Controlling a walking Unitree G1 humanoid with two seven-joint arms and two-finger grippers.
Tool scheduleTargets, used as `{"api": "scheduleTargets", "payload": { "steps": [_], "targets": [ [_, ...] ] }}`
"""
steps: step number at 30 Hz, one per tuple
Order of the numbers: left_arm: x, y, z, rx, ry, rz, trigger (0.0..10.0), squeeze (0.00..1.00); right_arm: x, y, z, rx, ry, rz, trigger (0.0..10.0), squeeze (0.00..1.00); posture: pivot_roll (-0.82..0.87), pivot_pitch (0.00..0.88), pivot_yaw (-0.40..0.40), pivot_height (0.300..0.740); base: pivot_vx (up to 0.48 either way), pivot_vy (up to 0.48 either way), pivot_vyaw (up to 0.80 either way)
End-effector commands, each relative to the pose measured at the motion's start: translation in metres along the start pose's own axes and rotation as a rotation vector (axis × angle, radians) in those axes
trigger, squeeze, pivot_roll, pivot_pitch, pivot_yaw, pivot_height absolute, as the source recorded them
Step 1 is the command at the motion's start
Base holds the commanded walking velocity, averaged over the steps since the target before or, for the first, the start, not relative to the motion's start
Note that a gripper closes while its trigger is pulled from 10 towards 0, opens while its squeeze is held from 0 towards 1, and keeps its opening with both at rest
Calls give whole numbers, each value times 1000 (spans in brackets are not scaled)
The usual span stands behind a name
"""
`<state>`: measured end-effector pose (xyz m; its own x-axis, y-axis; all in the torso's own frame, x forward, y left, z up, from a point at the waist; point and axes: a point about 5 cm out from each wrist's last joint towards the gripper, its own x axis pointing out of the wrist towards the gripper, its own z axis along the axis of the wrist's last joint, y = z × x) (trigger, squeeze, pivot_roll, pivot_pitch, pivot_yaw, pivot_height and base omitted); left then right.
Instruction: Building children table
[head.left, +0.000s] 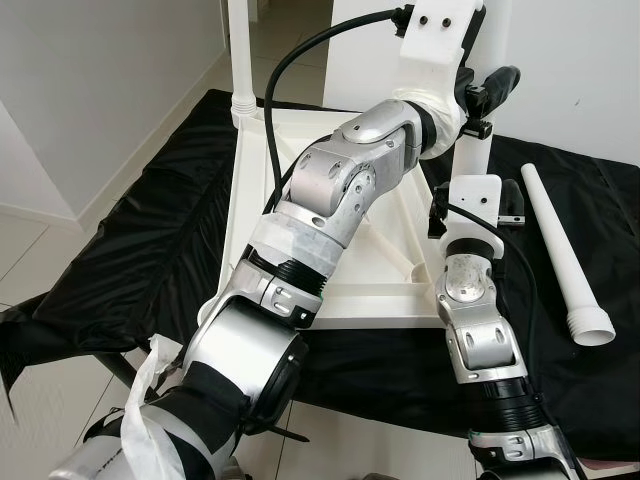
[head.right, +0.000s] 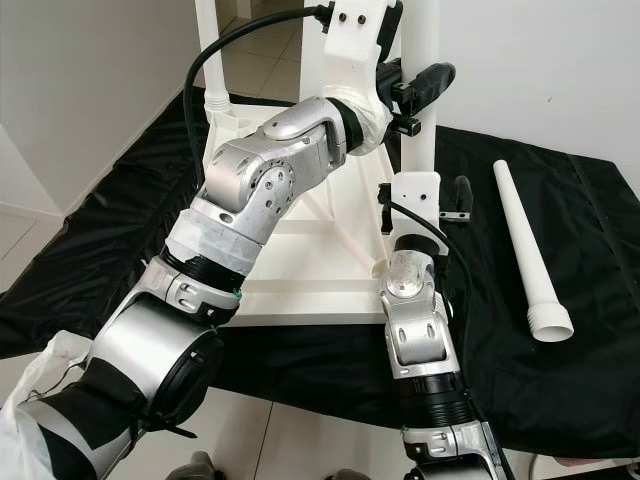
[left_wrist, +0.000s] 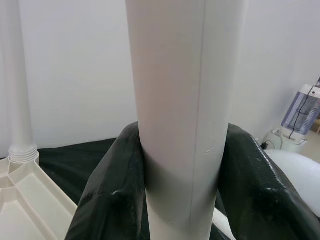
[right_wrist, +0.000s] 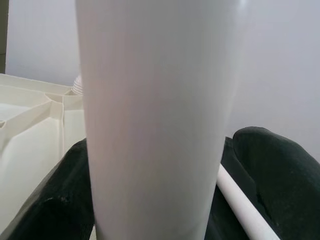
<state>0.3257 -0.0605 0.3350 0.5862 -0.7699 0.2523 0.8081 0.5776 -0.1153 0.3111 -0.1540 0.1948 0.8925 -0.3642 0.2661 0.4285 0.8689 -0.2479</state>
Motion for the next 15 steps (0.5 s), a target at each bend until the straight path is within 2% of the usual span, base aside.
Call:
{"api": "scheduleTargets", "payload": {
  "steps": [1, 2, 3, 6, 7, 12, 13, 15],
  "targets": [
    [7, -18, 8, 17, -31, -47, 10000, 0, 2, -2, -1, -10, 6, -26, 9490, 0, 22, 0, -40, 740, 0, 0, 0],
    [7, -18, 8, 17, -31, -47, 10000, 0, 2, -2, -1, -10, 6, -26, 9490, 0, 22, 0, -40, 740, 0, 0, 0],
    [7, -18, 8, 15, -32, -48, 10000, 0, 2, -1, -1, -5, 10, -26, 8706, 0, 23, 0, -40, 740, 0, 0, 0],
    [7, -19, 8, 16, -33, -48, 10000, 0, 2, 0, -2, 3, 17, -27, 8667, 0, 23, 0, -39, 740, 0, 0, 0],
    [7, -19, 9, 18, -36, -48, 10000, 0, 3, 0, -4, 6, 31, -31, 5255, 0, 25, 0, -39, 740, 0, 0, 0],
    [7, -20, 10, 20, -37, -49, 10000, 0, 3, 0, -7, 14, 54, -38, 4980, 0, 27, 0, -40, 740, 0, 0, 0],
    [7, -20, 10, 20, -38, -50, 10000, 0, 3, 0, -7, 12, 54, -37, 4471, 0, 28, 0, -41, 740, 0, 0, 0],
    [7, -20, 10, 19, -38, -50, 10000, 0, 3, 0, -7, 16, 54, -32, 4353, 0, 28, 0, -41, 740, 0, 0, 0]
  ]
}}
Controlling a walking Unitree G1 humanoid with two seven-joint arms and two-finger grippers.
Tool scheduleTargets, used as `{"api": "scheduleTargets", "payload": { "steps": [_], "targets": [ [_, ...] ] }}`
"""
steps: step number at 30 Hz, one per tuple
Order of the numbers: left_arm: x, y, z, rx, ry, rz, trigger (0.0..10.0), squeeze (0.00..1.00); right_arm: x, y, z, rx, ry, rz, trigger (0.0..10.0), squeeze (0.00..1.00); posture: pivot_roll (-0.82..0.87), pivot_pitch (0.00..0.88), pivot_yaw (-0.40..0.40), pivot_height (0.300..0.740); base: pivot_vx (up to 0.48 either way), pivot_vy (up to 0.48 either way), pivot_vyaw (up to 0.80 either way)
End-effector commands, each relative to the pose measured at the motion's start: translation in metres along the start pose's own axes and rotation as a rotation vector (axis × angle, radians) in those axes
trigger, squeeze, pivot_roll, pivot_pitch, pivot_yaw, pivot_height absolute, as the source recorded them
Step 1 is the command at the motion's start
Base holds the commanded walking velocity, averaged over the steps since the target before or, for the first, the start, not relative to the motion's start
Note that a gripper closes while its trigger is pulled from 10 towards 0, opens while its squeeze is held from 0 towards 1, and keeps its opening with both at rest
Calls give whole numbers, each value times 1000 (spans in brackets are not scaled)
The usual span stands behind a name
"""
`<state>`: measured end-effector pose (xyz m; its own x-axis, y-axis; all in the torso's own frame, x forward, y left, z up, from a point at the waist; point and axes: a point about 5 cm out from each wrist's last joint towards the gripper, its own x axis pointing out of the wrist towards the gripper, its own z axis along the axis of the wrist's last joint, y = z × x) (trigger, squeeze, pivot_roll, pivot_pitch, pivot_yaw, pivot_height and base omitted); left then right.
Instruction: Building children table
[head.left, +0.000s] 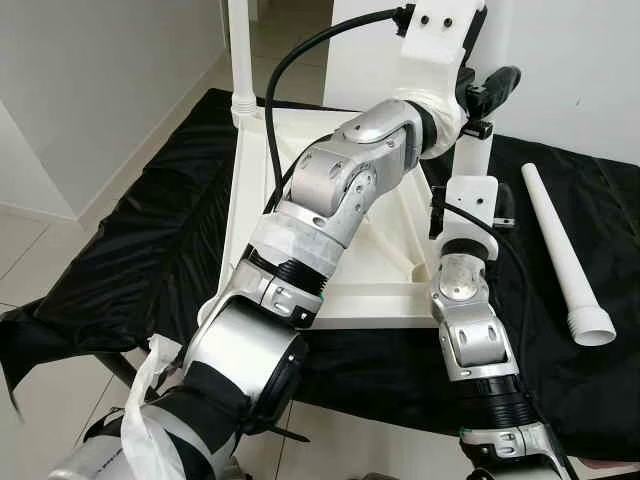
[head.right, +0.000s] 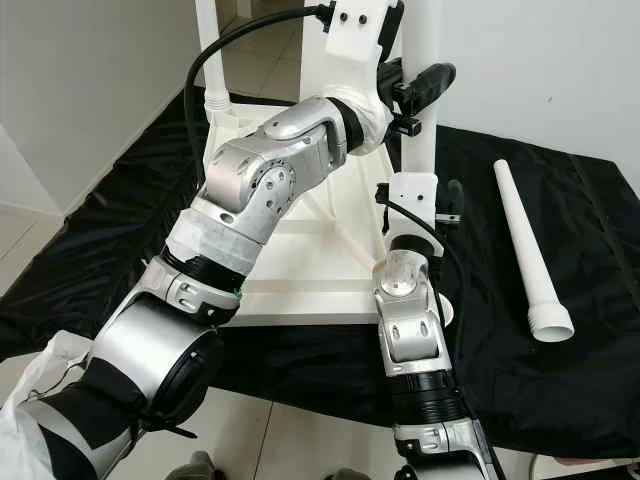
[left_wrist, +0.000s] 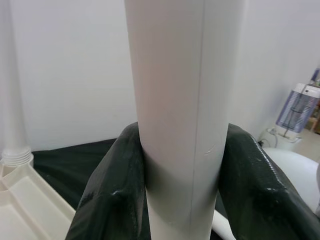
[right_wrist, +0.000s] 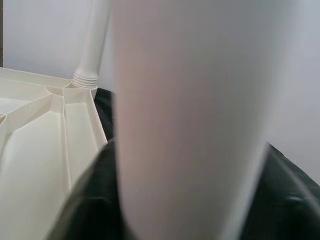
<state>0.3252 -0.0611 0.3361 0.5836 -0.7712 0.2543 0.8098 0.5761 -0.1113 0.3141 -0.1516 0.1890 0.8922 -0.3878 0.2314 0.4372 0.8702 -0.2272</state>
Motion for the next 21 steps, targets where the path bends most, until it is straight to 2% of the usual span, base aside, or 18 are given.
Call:
{"api": "scheduleTargets", "payload": {
  "steps": [1, 4, 5, 7, 11, 12, 15, 17, 18, 21],
  "targets": [
    [7, -19, 10, 16, -36, -47, 10000, 0, 4, -4, -2, -2, 15, -21, 2627, 0, 28, 0, -41, 740, 0, 0, 0],
    [7, -19, 10, 15, -37, -46, 10000, 0, 4, -4, -2, 0, 15, -21, 2627, 0, 28, 0, -41, 740, 0, 0, 0],
    [7, -18, 10, 15, -37, -46, 10000, 0, 5, -4, -2, -3, 15, -22, 863, 0, 28, 0, -41, 740, 0, 0, 0],
    [7, -18, 10, 14, -37, -46, 10000, 0, 6, -5, -2, 1, 17, -30, 0, 0, 27, 0, -39, 740, 0, 0, 0],
    [7, -19, 11, 24, -40, -43, 10000, 0, 8, -6, -2, 6, 20, -34, 0, 0, 25, 0, -37, 740, 0, 0, 0],
    [6, -22, 13, 38, -64, -53, 10000, 0, 8, -8, -2, 15, 25, -41, 10000, 0, 23, 0, -35, 740, 0, 0, 0],
    [6, -24, 17, 50, -111, -68, 10000, 0, 9, -8, -2, 24, 27, -41, 10000, 0, 22, 0, -33, 740, 0, 0, 0],
    [6, -26, 18, 39, -120, -94, 10000, 0, 9, -5, -3, 103, 51, -10, 10000, 0, 22, 0, -33, 740, 0, 0, 0],
    [6, -27, 16, 19, -115, -112, 10000, 1000, 8, -4, -3, 126, 54, -1, 10000, 0, 20, 0, -32, 740, 0, 0, 0],
    [6, -28, 14, 8, -102, -133, 10000, 1000, 8, -3, -4, 136, 59, -5, 10000, 0, 20, 0, -32, 740, 0, 0, 0]
  ]
}}
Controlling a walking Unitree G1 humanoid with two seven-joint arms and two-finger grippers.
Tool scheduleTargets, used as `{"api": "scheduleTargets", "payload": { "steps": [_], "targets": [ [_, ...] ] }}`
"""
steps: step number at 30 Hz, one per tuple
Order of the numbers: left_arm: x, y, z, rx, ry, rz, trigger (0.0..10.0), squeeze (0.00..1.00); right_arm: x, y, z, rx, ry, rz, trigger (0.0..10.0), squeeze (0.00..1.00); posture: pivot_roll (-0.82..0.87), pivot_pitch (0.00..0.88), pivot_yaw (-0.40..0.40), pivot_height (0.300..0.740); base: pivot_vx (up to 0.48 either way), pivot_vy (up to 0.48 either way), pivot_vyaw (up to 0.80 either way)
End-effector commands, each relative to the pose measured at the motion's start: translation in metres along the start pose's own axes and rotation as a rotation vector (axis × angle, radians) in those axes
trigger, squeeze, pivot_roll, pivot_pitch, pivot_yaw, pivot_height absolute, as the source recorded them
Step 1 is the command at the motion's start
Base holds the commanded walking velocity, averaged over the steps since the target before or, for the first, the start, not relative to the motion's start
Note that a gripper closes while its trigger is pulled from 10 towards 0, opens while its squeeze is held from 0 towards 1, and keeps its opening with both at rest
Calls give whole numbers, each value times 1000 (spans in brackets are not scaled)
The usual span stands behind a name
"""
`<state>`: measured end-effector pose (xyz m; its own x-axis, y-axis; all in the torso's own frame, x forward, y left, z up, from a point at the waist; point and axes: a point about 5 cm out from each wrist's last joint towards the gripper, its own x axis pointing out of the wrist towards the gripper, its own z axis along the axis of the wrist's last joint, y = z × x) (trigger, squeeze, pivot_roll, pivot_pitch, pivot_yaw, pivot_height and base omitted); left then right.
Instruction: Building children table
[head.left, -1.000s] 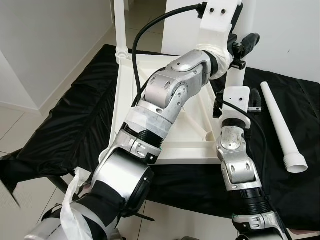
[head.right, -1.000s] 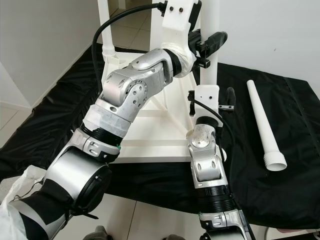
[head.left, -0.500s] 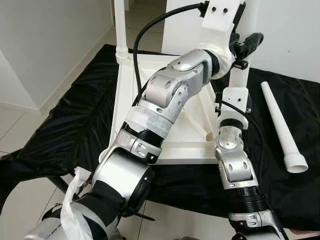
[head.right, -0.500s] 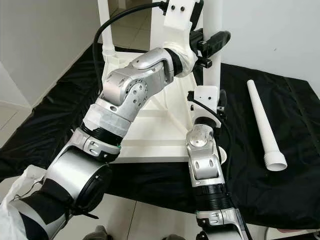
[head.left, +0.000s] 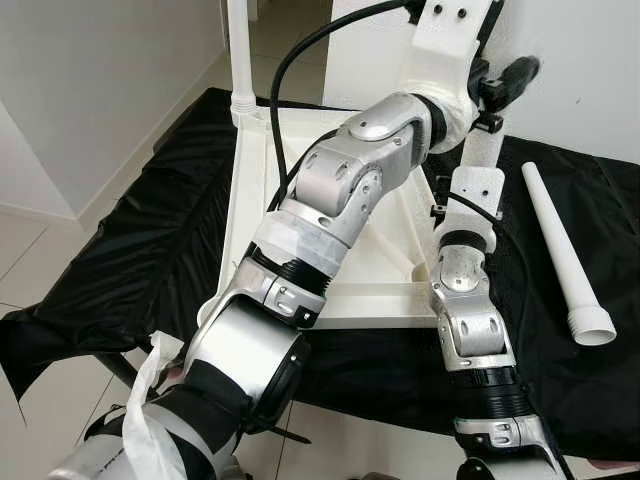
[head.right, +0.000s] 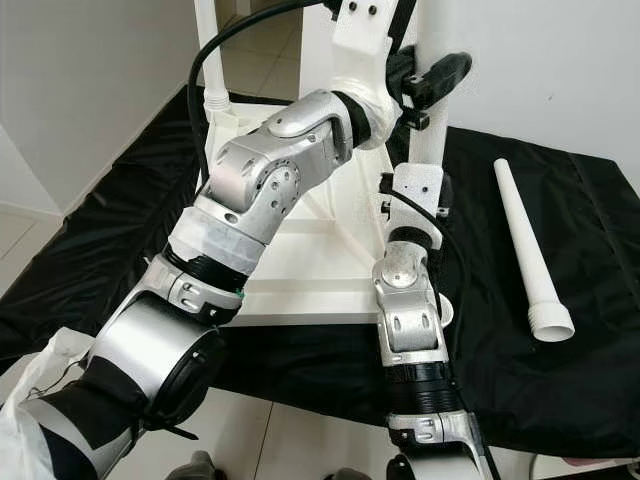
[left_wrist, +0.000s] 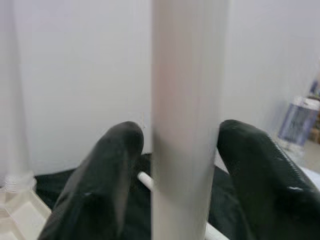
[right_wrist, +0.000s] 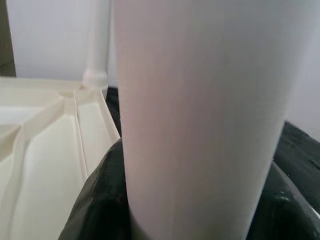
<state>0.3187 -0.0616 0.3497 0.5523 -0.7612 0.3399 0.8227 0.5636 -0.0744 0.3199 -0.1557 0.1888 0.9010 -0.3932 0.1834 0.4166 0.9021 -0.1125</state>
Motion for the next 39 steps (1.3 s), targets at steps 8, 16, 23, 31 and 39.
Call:
{"api": "scheduleTargets", "payload": {
  "steps": [8, 16, 23, 31, 39],
  "targets": [
    [4, -28, 5, -30, -47, -153, 10000, 561, 2, -2, -5, 68, 43, 11, 10000, 0, 19, 0, -28, 740, 0, 0, 0],
    [-7, -24, 6, -97, -95, -168, 10000, 0, 4, -18, -10, 98, 42, -20, 10000, 0, 18, 0, -20, 740, 0, 0, 0],
    [-24, -10, -17, -90, -37, -132, 10000, 0, 1, -34, -11, 110, 8, -27, 10000, 0, 16, 0, -12, 740, 0, 0, 0],
    [-41, 5, -43, -15, 23, -56, 10000, 0, -9, -44, -14, 102, -37, -7, 10000, 0, 20, 0, -19, 740, 0, 0, 0],
    [-68, 16, -76, 68, 60, -51, 10000, 0, -21, -50, -17, 97, -75, 53, 10000, 0, 17, 0, -26, 740, 0, 0, 0]
  ]
}}
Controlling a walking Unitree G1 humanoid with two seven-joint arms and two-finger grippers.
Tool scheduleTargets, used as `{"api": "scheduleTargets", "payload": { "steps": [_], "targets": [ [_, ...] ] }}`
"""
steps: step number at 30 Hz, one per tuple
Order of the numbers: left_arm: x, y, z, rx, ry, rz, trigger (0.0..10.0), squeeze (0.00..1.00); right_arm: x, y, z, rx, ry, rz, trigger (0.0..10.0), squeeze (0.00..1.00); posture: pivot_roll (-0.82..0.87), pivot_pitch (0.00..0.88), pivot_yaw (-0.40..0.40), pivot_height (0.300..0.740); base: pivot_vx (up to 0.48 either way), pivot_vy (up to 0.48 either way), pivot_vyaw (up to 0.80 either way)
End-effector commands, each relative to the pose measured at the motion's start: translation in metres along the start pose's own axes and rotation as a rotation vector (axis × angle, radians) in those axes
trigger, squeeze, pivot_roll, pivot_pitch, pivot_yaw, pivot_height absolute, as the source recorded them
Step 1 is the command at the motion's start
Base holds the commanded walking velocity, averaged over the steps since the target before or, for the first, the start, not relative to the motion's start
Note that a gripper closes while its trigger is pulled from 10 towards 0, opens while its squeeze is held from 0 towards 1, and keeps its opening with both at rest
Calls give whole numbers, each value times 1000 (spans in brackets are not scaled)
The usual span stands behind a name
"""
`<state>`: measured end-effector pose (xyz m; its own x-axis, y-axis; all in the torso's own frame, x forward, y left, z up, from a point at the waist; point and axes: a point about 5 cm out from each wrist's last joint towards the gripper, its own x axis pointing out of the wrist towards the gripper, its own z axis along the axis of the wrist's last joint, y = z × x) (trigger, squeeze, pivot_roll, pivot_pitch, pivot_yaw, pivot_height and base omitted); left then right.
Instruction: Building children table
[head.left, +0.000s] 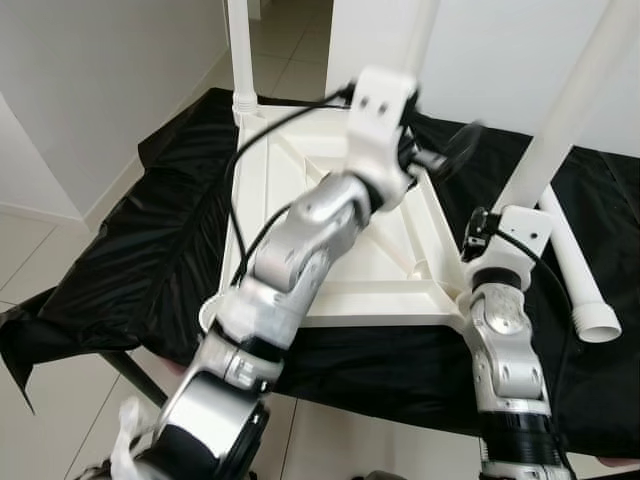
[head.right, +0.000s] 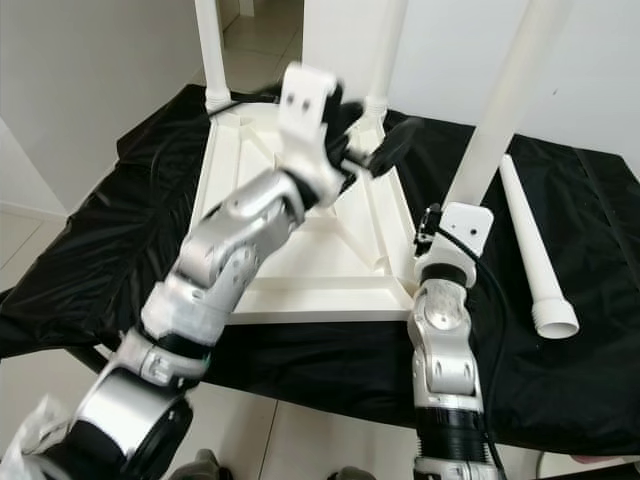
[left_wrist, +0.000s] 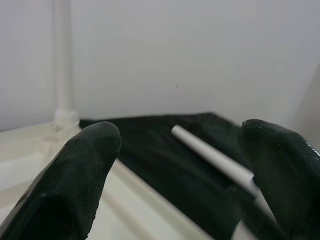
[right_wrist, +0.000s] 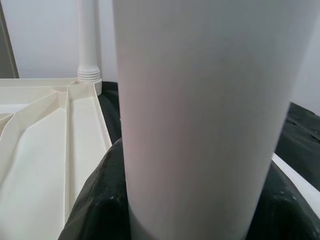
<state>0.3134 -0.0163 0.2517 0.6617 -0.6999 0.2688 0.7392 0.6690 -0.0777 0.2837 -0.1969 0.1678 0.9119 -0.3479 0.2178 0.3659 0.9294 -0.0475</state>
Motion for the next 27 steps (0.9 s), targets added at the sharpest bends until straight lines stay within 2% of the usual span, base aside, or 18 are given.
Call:
{"api": "scheduleTargets", "payload": {
  "steps": [1, 4, 7, 13, 16, 19, 21, 27],
  "targets": [
    [-2, -12, -7, 59, 11, -180, 10000, 0, -2, 0, 5, 23, -39, 17, 10000, 0, 17, 0, -26, 740, 0, 0, 0],
    [-4, -11, -12, 73, 24, -181, 10000, 0, -3, -1, 4, 25, -40, 21, 10000, 0, 17, 0, -26, 740, 0, 0, 0],
    [-15, -12, -30, 85, 79, -214, 10000, 0, -5, -7, -3, 17, -29, 33, 10000, 0, 16, 0, -31, 740, 0, 0, 0],
    [-23, -14, -37, 92, 86, -251, 10000, 0, -8, -13, -5, 26, -37, 42, 10000, 0, 15, 0, -29, 740, 0, 0, 0],
    [-36, -16, -49, 175, 95, -307, 10000, 0, -15, -18, -7, 52, -59, 68, 10000, 0, 14, 0, -27, 740, 0, 0, 0],
    [-40, -18, -52, 172, 101, -330, 10000, 0, -17, -20, -8, 59, -63, 79, 10000, 0, 14, 0, -27, 740, 0, 0, 0],
    [-46, -21, -55, 159, 112, -383, 10000, 0, -20, -25, -11, 66, -60, 89, 10000, 0, 16, 0, -27, 740, 0, 0, 0],
    [-50, -25, -59, 168, 140, -436, 10000, 0, -25, -28, -17, 59, -49, 106, 10000, 0, 16, 0, -26, 740, 0, 0, 0]
  ]
}}
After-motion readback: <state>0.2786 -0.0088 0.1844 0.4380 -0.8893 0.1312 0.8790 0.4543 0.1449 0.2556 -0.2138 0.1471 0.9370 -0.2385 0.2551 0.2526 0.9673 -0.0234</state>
